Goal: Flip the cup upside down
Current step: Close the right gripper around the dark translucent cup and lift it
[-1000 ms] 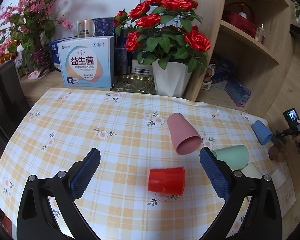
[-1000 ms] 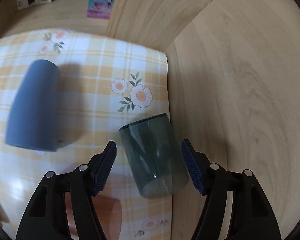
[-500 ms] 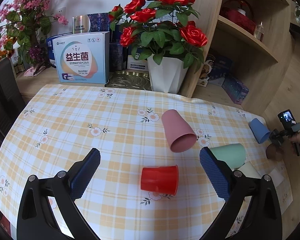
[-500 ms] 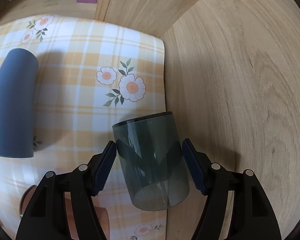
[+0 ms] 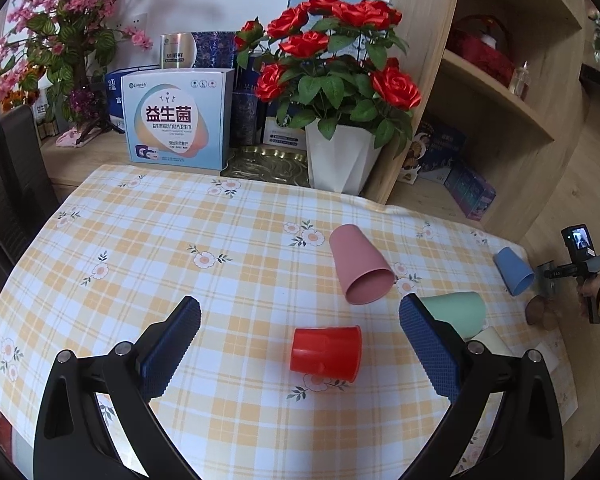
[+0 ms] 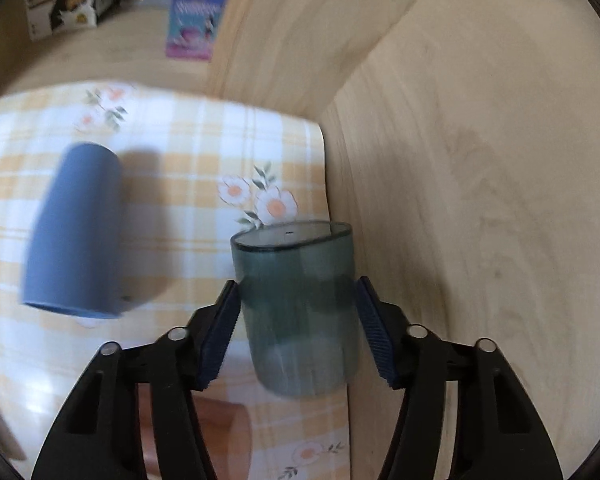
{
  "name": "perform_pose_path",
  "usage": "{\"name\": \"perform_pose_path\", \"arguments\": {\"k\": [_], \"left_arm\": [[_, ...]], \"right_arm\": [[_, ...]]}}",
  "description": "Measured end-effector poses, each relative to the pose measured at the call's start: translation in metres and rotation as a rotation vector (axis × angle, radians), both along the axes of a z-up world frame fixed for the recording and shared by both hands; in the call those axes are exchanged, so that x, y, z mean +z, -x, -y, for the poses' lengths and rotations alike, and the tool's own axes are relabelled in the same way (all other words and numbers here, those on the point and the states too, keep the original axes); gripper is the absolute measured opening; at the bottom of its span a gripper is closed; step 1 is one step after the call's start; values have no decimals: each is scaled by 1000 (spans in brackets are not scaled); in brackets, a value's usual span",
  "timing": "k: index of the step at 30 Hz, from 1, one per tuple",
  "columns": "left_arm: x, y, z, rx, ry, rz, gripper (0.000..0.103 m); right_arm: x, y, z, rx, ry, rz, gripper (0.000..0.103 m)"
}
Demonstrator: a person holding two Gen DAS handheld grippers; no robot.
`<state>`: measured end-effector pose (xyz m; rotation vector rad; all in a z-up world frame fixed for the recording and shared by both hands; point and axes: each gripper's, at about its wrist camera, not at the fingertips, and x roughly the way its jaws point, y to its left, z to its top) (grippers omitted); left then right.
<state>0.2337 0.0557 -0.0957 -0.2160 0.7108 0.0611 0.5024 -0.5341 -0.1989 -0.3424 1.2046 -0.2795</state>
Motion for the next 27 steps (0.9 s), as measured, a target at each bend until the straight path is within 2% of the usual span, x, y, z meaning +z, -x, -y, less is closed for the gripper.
{"name": "perform_pose_path", "arguments": {"k": [1,3,4,5,7,12,14,15,20,27], "left_arm": [[2,3,0,-3,5,8,97],[5,9,0,-4,10,17,97],[7,13,-1,-6,17,23,97],[9,17,-1,-7,21,30,97],[12,22,-1,-8,21,40,97],[11,25,-3,-8,23,35,97],[9,22,-2,-5,21,30,97],[8,20,-2,-4,22,26,97],[3,4,6,-16,22,8,97],[-8,-20,22,-51,24,-22,97]], "right_arm": [[5,1,0,-5,-10,10,0],[8,4,-4,-1,-46,-28,1],[8,6,-5,2,-27,-38,1],[11,8,-4,6,-11,-34,1],[16,10,-3,-1,-65,-34,3],[13,8,-1,-14,-81,-49,5],[11,6,2,-20,-98,-51,33],[10,2,3,-17,-107,-32,65],[3,-15,17,-30,-145,-41,66],[-21,-35,34,-71,-196,-88,66]]}}
